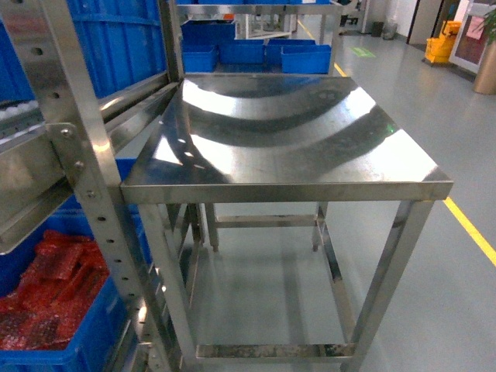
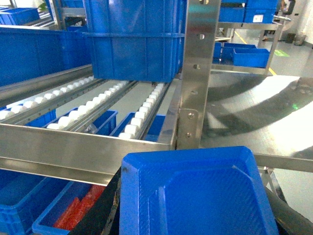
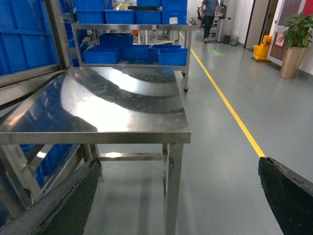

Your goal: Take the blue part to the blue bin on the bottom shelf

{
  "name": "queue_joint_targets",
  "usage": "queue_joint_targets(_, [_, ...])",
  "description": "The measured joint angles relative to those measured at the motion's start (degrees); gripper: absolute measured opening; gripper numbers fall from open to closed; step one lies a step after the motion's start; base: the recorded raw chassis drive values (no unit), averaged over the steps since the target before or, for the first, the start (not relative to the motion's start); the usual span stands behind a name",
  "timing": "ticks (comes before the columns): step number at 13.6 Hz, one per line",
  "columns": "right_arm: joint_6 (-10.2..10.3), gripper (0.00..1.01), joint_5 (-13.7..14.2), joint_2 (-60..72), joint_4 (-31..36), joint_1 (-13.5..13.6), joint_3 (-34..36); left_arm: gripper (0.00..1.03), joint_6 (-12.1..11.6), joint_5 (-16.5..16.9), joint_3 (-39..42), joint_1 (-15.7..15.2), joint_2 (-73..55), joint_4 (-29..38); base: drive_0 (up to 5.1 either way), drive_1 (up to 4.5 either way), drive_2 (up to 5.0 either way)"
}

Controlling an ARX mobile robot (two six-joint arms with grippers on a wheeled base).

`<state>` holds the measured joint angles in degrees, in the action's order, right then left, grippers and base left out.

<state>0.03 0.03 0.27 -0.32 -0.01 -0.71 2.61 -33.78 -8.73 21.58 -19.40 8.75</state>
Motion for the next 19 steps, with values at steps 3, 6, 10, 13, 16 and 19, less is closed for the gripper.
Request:
queue_joint_targets(3, [0.0, 0.98, 0.0, 0.0, -0.1, 0.0, 0.0, 0.44, 0.0, 0.1, 0.0, 0.0, 0.0, 0.0, -5.0, 2.42, 2.4])
queue_joint_targets(6, [0.0, 0.98, 0.0, 0.0, 0.3, 0.0, 0.0, 0.44, 0.0, 0.0, 0.0, 0.0, 0.0, 0.0, -5.0, 2.44, 2.4])
queue_joint_targets(10, [0.0, 0.98, 0.0, 0.0, 0.0, 0.0, 0.0, 0.44, 0.0, -0.1, 0.0, 0.0, 0.0, 0.0, -5.1, 2.38, 2.4])
queue_joint_targets(13, [0.0, 0.98, 0.0, 0.0, 0.0, 0.0, 0.0, 0.43, 0.0, -0.1, 0.0, 0.0, 0.0, 0.0, -5.0, 2.47, 2.5])
queue_joint_targets(16, [0.0, 0.98, 0.0, 0.0, 0.0, 0.0, 0.0, 0.43, 0.0, -0.1, 0.0, 0.0, 0.0, 0.0, -5.0, 2.44, 2.4])
queue_joint_targets(19, [0.0, 0.98, 0.0, 0.0, 0.2, 0.0, 0.0, 0.43, 0.0, -0.1, 0.0, 0.0, 0.0, 0.0, -5.1, 2.37, 2.4])
